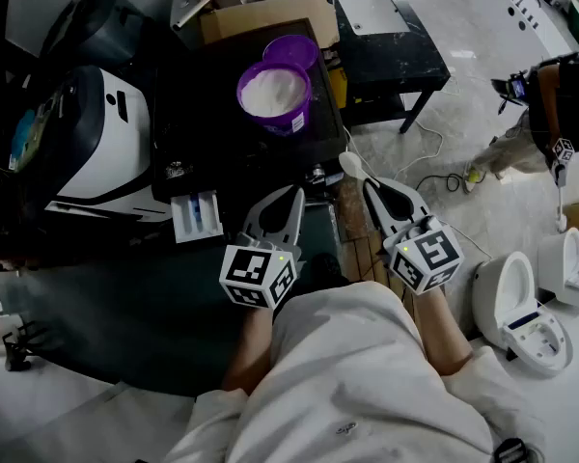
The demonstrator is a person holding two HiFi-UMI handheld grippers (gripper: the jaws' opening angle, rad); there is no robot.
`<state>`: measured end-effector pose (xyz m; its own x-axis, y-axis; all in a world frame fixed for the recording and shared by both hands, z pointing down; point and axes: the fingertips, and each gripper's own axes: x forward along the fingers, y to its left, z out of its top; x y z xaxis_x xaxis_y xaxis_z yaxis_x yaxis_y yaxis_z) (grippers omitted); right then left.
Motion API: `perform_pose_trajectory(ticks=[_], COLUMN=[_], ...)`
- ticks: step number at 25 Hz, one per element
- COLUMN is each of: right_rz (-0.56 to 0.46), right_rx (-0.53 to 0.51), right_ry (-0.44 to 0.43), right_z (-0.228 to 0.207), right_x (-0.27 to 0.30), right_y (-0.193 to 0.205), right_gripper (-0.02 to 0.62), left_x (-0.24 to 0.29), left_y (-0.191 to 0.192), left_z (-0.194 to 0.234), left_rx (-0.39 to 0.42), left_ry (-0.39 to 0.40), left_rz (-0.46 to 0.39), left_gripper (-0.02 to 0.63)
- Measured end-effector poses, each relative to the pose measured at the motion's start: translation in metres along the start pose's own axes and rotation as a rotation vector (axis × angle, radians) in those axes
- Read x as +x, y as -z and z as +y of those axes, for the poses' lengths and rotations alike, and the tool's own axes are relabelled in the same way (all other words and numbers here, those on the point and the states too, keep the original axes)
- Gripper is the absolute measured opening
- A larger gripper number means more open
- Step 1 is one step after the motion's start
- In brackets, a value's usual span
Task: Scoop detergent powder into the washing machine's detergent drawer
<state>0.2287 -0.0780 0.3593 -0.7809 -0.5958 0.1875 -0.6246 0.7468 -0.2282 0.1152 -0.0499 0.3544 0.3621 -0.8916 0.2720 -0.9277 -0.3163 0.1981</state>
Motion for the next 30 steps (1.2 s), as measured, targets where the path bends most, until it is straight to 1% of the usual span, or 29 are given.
perform_pose_trajectory(ticks=[9, 15, 23, 30], right_rz=[0.003, 0.012, 0.001, 0.001], right_rx=[-0.03, -0.01, 0.007, 0.014], right_ry=[-0.01, -0.013, -0.04, -0.058], right_z=[0.002, 0.003, 0.005, 0.011], right_x=[0.001, 0.0, 0.007, 0.019], right_y=[0.0, 0.004, 0.004, -0.002], right_gripper=[0.008, 0.009, 0.011, 0.011], left_x=[-0.004, -0.008, -0.015, -0.018], left_y=[0.003, 0.004, 0.002, -0.001], left_z=[0.001, -0.004, -0.006, 0.004], left_rx=[-0.003, 0.006, 0.015, 0.016], left_ry=[-0.02, -0.025, -0.041, -0.056], left_rz=[0.001, 0.003, 0.001, 0.005], left_gripper=[0.018, 0.018, 0.018, 0.018])
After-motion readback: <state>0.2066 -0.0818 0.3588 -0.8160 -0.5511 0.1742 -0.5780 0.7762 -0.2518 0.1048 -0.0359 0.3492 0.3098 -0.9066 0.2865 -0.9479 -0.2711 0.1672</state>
